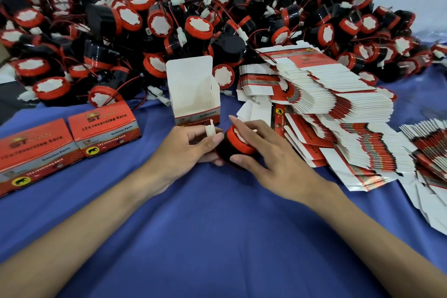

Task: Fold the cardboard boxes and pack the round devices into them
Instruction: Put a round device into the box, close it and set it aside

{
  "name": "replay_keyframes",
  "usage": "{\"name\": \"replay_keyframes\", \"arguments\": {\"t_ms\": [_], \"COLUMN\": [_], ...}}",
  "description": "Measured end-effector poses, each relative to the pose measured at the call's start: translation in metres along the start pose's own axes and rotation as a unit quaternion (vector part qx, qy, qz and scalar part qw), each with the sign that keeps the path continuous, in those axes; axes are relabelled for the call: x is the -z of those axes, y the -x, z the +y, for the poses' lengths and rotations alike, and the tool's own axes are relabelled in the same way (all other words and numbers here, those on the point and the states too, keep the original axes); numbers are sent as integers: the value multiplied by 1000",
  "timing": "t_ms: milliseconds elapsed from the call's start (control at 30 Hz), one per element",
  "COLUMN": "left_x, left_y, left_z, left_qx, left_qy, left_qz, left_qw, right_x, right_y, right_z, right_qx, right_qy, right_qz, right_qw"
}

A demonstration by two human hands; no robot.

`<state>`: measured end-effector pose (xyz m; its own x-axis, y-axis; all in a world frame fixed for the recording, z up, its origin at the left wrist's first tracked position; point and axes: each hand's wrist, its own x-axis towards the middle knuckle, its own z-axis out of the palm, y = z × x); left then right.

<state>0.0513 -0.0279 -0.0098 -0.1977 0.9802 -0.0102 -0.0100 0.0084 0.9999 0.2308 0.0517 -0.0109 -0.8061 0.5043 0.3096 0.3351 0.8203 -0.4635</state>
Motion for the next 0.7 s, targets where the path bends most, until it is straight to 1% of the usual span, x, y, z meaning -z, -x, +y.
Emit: {"name": "replay_keyframes", "arguments": {"t_ms": [100, 133, 167, 233, 300, 333, 400, 433, 533, 600, 700], "left_x": [0, -1, -2, -4, -5, -4, -3, -4, -4, -4, -4], "left_y": [0, 0, 0, 1, 2, 2, 2, 2, 0, 1, 0], "left_z": [-2, -3, -4, -6, -7, -8, -8, -8, -7, -6, -6], "left_qx": [15, 15, 10, -20, -54, -65, -73, -71, -51, -39, -33], "left_qy": [3, -1, -18, -98, -169, -183, -184, -177, -122, -92, -118], "left_qz": [39, 53, 65, 80, 81, 81, 84, 87, 99, 113, 109], "left_qw": [999, 998, 998, 992, 981, 978, 977, 978, 986, 989, 986], "right_x": [-2, -2, -3, -5, -7, -7, -6, -5, -3, -5, -8], "right_y": [-2, -3, -4, -5, -4, -3, -2, -2, -2, -2, -1], "right_z": [0, -1, -2, -2, 0, 1, 3, 4, 3, 2, 3], "right_qx": [-14, -22, -30, -39, -38, -38, -32, -27, 0, 20, 24], "right_qy": [68, 90, 109, 122, 104, 91, 77, 75, 68, 56, 24], "right_qz": [43, 45, 39, 21, -12, -34, -58, -53, -7, 7, -7], "right_qw": [997, 995, 993, 991, 994, 995, 995, 995, 998, 998, 999]}}
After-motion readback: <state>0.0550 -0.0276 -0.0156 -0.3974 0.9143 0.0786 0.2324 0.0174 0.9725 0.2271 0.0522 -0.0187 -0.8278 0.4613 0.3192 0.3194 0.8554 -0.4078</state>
